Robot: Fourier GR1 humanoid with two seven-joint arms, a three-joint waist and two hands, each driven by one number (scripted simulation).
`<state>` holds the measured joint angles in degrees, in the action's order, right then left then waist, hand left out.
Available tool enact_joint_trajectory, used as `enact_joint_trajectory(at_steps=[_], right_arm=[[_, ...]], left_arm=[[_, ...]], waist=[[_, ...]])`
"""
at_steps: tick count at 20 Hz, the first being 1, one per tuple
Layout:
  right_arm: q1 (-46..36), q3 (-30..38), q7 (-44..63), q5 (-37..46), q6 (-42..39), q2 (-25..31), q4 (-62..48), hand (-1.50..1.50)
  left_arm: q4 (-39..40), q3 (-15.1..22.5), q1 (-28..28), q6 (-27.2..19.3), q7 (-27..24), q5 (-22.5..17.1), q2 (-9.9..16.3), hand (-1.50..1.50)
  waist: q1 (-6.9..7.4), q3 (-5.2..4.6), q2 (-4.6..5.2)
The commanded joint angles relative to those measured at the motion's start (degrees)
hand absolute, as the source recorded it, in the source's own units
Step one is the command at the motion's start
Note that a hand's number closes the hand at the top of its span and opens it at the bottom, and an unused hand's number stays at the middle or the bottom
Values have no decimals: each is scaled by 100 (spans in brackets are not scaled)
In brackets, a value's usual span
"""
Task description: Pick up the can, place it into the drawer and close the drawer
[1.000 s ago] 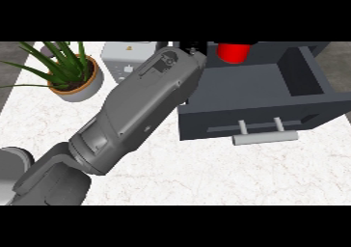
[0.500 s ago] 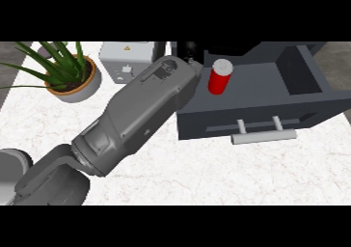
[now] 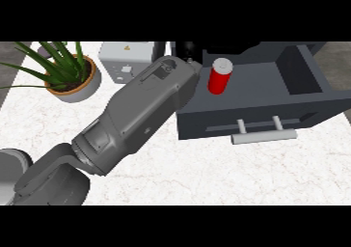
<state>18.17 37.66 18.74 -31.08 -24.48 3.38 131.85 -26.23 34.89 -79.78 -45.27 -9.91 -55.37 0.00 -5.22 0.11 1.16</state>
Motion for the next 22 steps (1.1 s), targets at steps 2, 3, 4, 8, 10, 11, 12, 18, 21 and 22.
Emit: enact_joint_trajectory(at_steps=[2, 3, 4, 8, 10, 11, 12, 18, 21, 22], right_arm=[[-196, 134, -484, 647, -203, 164, 367, -150], [-224, 239, -700, 862, -352, 285, 339, -150], [-289, 79, -712, 1229, -320, 239, 618, -150], [-654, -159, -992, 1515, -501, 443, 440, -150], [-597, -202, -1146, 1907, -561, 411, 663, -150], [-740, -392, -1192, 2130, -460, 275, 703, -150], [-864, -575, -1109, 2505, -389, 285, 778, -150], [-1307, -1311, -1450, 4083, -315, 306, 528, -150], [-1624, -2133, -1349, 5163, -119, 192, 420, -150], [-1717, -2239, -1627, 5464, -84, 244, 45, -150]], left_arm=[[-19, -2, 29, 49, -274, -195, 0, -150], [-190, 86, 149, -43, -291, -244, 0, -150], [-21, -97, -69, 156, -282, -236, 0, -150], [-320, 60, -5, -69, -577, -403, 0, -150], [-288, 34, -5, -3, -672, -422, 0, -150], [-267, 65, -125, -159, -647, -478, 0, -150], [-33, -105, -241, 183, -647, -389, 0, -150], [-210, -24, -127, 79, -655, -470, 0, -150], [-445, 47, -184, -193, -597, -529, 0, -150], [-400, -54, -112, -92, -616, -530, 0, -150]], waist=[[0, -2, 8], [6, 0, -7], [110, -6, 9], [107, -3, 5], [136, -5, -11], [114, -3, 3], [288, -9, 8], [394, -6, -43], [479, -11, -52], [537, -9, -51]])
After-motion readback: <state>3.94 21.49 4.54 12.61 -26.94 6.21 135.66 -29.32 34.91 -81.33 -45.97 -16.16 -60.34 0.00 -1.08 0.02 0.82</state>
